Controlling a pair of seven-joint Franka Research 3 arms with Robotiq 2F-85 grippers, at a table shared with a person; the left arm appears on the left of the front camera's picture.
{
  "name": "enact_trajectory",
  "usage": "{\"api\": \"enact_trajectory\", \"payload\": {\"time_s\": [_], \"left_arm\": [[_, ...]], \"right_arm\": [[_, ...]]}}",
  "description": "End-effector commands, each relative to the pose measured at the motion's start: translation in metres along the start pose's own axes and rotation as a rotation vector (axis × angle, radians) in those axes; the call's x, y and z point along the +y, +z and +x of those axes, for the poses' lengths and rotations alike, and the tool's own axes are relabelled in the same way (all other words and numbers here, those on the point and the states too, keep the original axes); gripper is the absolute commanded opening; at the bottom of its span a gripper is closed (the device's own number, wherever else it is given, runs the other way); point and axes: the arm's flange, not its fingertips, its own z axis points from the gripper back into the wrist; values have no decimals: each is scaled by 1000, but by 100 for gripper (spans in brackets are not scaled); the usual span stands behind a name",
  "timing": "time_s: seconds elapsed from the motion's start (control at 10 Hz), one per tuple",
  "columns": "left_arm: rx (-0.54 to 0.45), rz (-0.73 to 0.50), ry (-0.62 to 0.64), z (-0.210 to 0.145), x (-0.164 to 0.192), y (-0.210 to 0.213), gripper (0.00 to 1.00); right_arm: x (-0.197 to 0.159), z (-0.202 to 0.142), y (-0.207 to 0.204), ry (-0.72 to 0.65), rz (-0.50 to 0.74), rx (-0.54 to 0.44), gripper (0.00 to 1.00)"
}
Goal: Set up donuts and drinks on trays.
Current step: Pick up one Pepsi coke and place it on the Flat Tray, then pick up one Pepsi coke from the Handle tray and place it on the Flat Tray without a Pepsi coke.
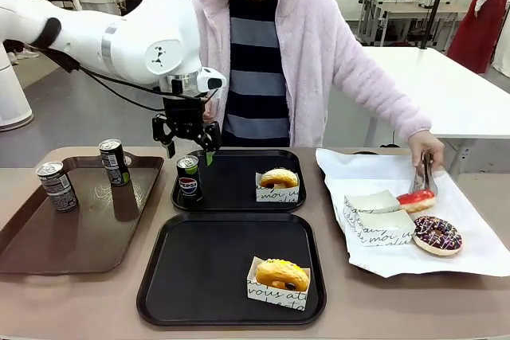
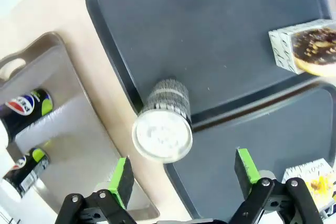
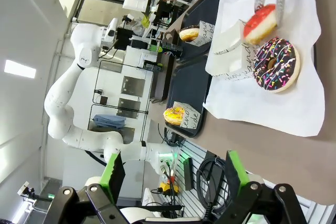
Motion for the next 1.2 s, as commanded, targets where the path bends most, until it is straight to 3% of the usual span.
{"api": "enact_trajectory", "payload": {"time_s": [0.0, 0.2, 0.4, 0.6, 0.7, 1.1], "left_arm": [[3, -16, 9, -43, -2, 27, 100], [21, -34, -51, -98, 5, 56, 100], [-1, -48, -61, -132, 19, 63, 100], [-49, -60, -31, -146, 29, 67, 100], [5, -27, -47, -130, 12, 70, 100], [-3, -26, -50, -137, 14, 69, 100]], "right_arm": [[0, 2, 0, 19, 20, -20, 100], [0, 2, 0, 19, 20, -20, 100], [0, 2, 0, 19, 20, -20, 100], [0, 2, 0, 19, 20, -20, 100], [0, 2, 0, 19, 20, -20, 100], [0, 2, 0, 19, 20, -20, 100]]}}
